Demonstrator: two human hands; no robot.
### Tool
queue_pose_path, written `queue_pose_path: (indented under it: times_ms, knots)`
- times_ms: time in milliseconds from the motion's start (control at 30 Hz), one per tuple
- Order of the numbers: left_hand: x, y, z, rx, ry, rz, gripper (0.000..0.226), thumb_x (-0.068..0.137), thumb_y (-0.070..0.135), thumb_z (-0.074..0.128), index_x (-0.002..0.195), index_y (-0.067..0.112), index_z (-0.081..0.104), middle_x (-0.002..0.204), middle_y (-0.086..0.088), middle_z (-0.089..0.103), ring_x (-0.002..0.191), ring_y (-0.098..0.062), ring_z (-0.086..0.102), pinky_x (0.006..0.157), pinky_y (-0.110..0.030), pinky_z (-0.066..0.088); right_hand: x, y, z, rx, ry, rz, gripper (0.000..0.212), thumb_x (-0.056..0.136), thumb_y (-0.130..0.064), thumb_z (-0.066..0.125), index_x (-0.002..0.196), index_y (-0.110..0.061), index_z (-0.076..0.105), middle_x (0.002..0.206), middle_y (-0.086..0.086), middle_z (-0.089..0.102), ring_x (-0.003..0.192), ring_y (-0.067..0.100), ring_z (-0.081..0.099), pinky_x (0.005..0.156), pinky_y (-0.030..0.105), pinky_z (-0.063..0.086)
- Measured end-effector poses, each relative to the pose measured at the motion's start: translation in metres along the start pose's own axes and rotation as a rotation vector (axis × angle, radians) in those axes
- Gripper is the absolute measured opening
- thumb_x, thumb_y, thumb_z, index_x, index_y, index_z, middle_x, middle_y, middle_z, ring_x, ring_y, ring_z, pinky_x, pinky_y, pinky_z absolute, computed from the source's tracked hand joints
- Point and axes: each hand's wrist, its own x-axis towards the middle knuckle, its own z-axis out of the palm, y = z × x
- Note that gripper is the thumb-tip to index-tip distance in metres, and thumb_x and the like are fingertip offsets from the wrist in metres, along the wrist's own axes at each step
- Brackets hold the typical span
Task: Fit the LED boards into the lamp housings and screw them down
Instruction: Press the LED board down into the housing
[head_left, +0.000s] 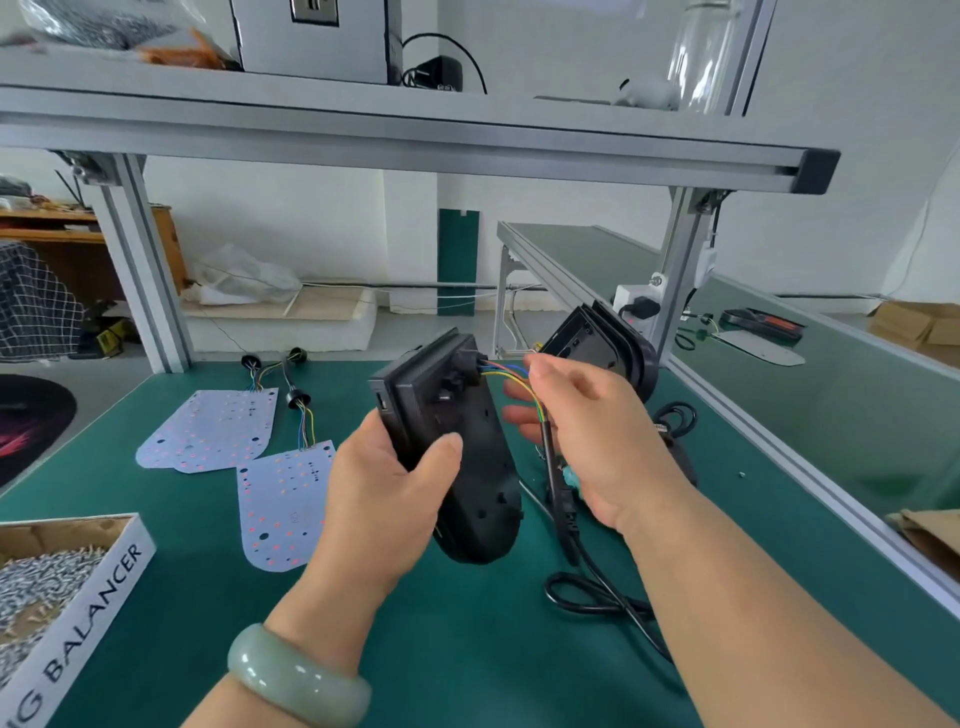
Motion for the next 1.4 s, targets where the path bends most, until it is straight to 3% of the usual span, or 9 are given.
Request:
queue_pose_path:
  times_ms: [100,167,300,400,533,667,800,1100,1400]
  knots:
    - [0.001,-0.002,-0.004,-0.051,0.017,-0.035,0.014,0.07,0.027,0.062,0.083,0.024,0.064,0.078,0.016,0.072,0.071,0.002,0.065,0.06,-0.01,0.049,-0.014,-0.002,0.006,-0.128,0.164,-0.179,0.041,0.093,-0.04,0.054,0.131,-0.023,0.056,0.106,-0.029,0.056,0.092,-0.021,0.054,0.082,0.002,0.041]
    - [0.002,-0.004,-0.003,-0.036,0.047,-0.035,0.013,0.069,0.029,0.063,0.081,0.024,0.064,0.075,0.015,0.071,0.067,0.001,0.064,0.058,-0.011,0.049,-0.031,-0.001,0.016,-0.21,0.285,-0.355,0.036,0.091,-0.046,0.054,0.12,-0.027,0.061,0.102,-0.024,0.061,0.093,-0.01,0.057,0.078,0.008,0.043]
    - [-0.005,0.001,0.003,0.156,0.087,0.077,0.01,0.075,0.03,0.067,0.076,0.034,0.059,0.068,0.026,0.066,0.057,0.007,0.058,0.048,-0.006,0.04,-0.055,0.003,0.042,-0.307,0.011,-0.315,0.061,0.077,-0.064,0.047,0.127,-0.031,0.056,0.116,-0.019,0.062,0.107,-0.004,0.055,0.089,0.015,0.043]
    - [-0.013,0.004,0.012,0.26,-0.047,0.236,0.018,0.076,0.029,0.061,0.091,0.038,0.055,0.076,0.022,0.064,0.065,0.0,0.06,0.055,-0.017,0.046,-0.047,0.001,0.048,-0.055,-0.112,-0.233,0.045,0.075,-0.049,0.064,0.116,-0.032,0.056,0.102,-0.017,0.067,0.098,-0.001,0.062,0.083,0.016,0.047]
    - [-0.019,0.003,0.014,0.403,-0.297,0.533,0.052,0.071,0.009,0.058,0.121,0.02,0.057,0.121,0.016,0.057,0.109,-0.007,0.057,0.089,-0.016,0.045,-0.026,0.012,0.047,0.11,0.157,-0.157,0.071,0.06,-0.036,0.081,0.123,-0.028,0.05,0.106,-0.013,0.067,0.098,0.003,0.064,0.089,0.024,0.05]
    - [-0.006,0.011,-0.012,0.234,-0.065,0.462,0.032,0.073,0.026,0.05,0.103,0.031,0.06,0.113,0.012,0.061,0.096,-0.012,0.059,0.083,-0.031,0.049,-0.019,0.027,0.024,0.002,0.272,-0.407,0.037,0.084,-0.008,0.067,0.104,-0.038,0.06,0.1,-0.029,0.067,0.095,-0.009,0.062,0.084,0.009,0.044]
    - [0.008,0.019,-0.038,0.463,-0.155,0.401,0.086,0.064,0.035,0.071,0.138,0.037,0.028,0.14,0.024,0.031,0.131,-0.002,0.035,0.104,-0.018,0.033,-0.027,0.044,0.017,-0.151,0.136,-0.679,0.042,0.08,0.0,0.066,0.112,-0.027,0.064,0.111,-0.008,0.068,0.104,0.007,0.064,0.091,0.022,0.049]
    - [0.006,0.022,-0.033,0.537,-0.274,0.591,0.056,0.059,-0.008,0.057,0.11,0.012,0.069,0.101,0.006,0.061,0.094,-0.003,0.057,0.085,-0.01,0.042,-0.028,0.057,0.017,-0.352,0.096,-0.885,0.045,0.077,0.008,0.062,0.121,0.001,0.06,0.119,0.006,0.062,0.111,0.015,0.06,0.1,0.02,0.043]
    - [0.0,0.026,-0.025,0.497,-0.167,0.666,0.042,0.06,-0.011,0.061,0.097,0.004,0.072,0.09,0.005,0.066,0.083,-0.003,0.06,0.079,-0.007,0.045,-0.033,0.048,0.013,-0.19,0.059,-0.738,0.053,0.071,0.011,0.063,0.114,-0.02,0.063,0.107,-0.015,0.065,0.1,-0.003,0.062,0.088,0.012,0.046]
